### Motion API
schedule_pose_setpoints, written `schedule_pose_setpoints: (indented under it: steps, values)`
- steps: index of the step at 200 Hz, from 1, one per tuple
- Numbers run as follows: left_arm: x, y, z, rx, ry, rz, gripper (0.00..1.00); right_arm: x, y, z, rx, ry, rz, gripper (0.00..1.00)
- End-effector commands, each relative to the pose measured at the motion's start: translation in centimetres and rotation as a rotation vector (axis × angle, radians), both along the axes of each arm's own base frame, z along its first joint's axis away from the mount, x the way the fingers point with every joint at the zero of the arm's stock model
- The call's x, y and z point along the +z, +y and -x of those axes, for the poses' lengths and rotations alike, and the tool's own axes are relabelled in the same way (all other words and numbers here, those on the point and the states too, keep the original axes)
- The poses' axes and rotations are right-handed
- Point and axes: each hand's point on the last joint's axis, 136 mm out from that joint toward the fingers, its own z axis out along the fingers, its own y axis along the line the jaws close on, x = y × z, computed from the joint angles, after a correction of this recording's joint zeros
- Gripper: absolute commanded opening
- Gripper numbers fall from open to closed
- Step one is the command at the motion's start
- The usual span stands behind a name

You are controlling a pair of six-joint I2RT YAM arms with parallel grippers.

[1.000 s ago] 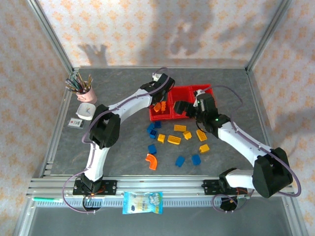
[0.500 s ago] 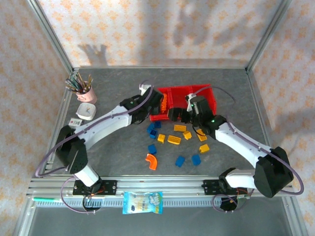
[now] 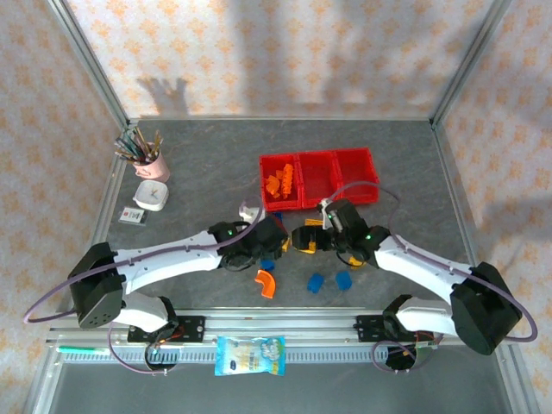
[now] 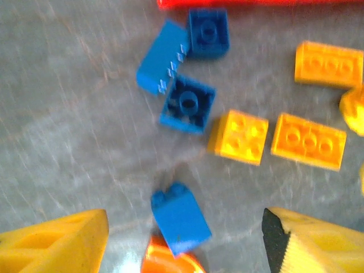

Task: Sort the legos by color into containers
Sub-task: Pick up the lego from the middle-left of the table.

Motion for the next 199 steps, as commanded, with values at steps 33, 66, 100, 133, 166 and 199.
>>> schedule_pose_setpoints:
  steps: [33, 66, 100, 133, 166, 199]
  values:
    - [-4.0, 0.0, 4.9, 0.053, 0.151, 0.004, 0.81, 1.0, -0.2, 0.2, -0.025, -0.036, -0.052, 1.0]
    - [-5.6, -0.9, 6.5, 0.036, 0.203, 0.009, 0.81, 1.0, -0.4, 0.1, -0.038, -0.041, -0.045, 1.0]
    - [-6.8, -1.2, 7.1, 0.027, 0.227, -0.016, 0.82, 0.8, -0.7, 0.0, -0.05, -0.043, -0.043, 1.0]
    - [-8.1, -1.6, 7.1, 0.029, 0.237, -0.028, 0.77, 0.9, -0.7, -0.1, -0.053, -0.046, -0.047, 1.0]
    - [-9.2, -2.4, 7.2, 0.007, 0.256, -0.035, 0.75, 0.7, -0.8, -0.1, -0.053, -0.044, -0.047, 1.0]
    - [-9.9, -1.3, 7.2, 0.027, 0.257, -0.085, 0.68, 0.5, -1.0, -0.1, -0.058, -0.039, -0.044, 1.0]
